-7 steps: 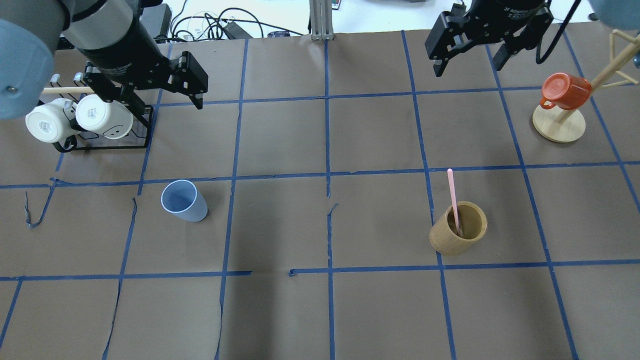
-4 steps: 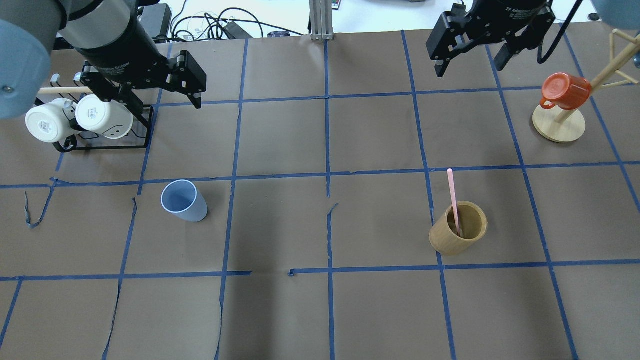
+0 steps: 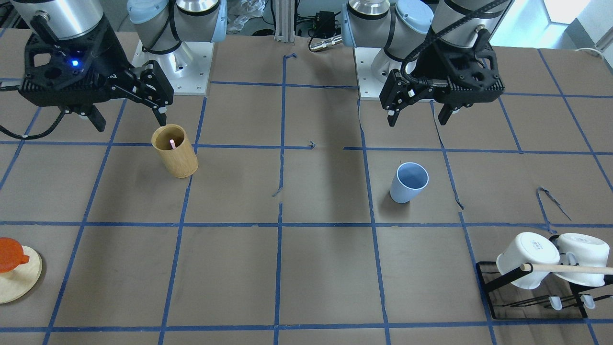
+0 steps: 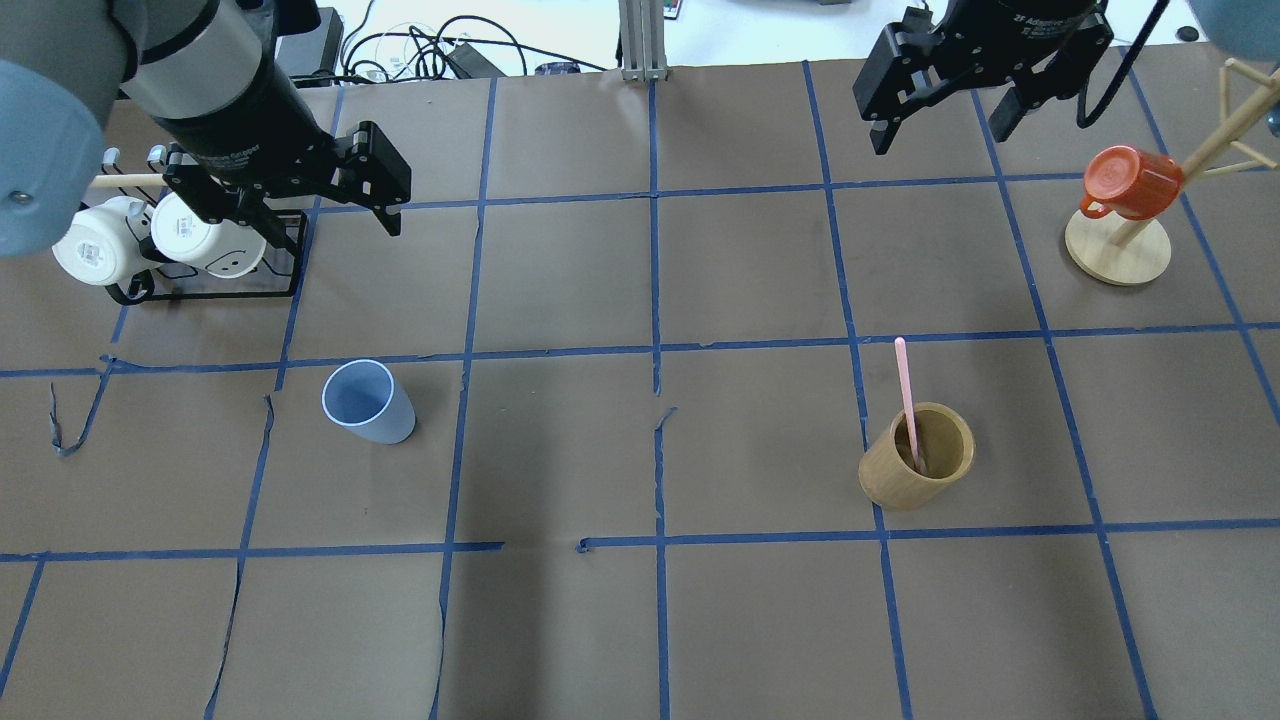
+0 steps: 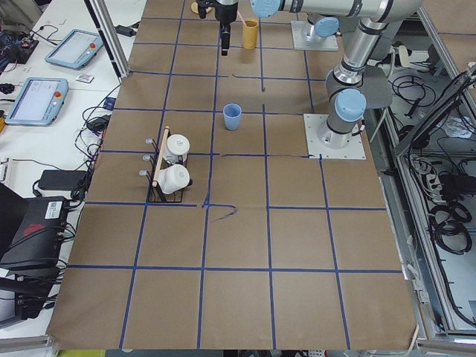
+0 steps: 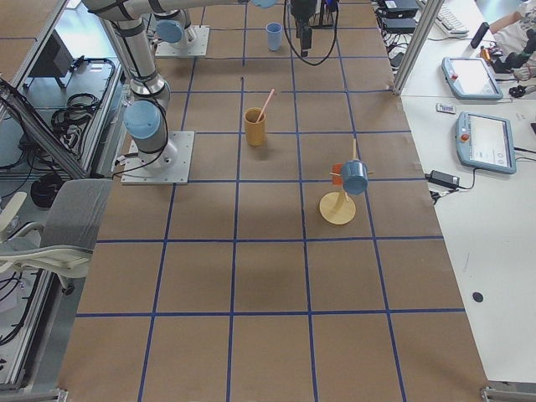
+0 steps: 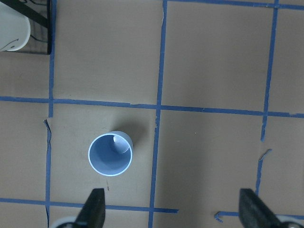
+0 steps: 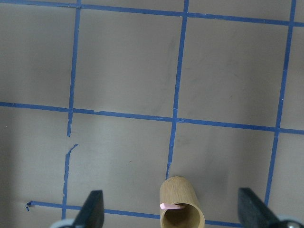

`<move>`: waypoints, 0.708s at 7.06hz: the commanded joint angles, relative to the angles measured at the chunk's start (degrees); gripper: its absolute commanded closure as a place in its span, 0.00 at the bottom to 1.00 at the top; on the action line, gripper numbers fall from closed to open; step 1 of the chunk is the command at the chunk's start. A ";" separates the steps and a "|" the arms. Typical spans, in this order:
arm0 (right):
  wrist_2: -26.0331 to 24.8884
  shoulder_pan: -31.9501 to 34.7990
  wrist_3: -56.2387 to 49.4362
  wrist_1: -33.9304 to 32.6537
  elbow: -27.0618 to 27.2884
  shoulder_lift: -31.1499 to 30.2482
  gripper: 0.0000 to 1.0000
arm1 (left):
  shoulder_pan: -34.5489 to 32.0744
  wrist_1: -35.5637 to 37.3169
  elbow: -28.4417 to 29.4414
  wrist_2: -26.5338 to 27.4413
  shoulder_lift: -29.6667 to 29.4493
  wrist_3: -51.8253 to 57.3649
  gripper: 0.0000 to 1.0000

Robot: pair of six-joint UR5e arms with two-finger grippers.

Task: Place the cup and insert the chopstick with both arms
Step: 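Grasp the light blue cup with the left gripper while the right approaches the bamboo cup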

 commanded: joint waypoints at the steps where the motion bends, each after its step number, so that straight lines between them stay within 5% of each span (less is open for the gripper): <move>1: -0.23 0.01 0.00 0.07 0.00 -0.10 0.00 | 0.96 2.87 -7.72 0.09 -0.54 4.46 0.00; 5: -0.49 0.01 0.00 0.15 0.09 -0.10 0.00 | 7.54 19.56 -23.83 0.27 -3.96 9.40 0.08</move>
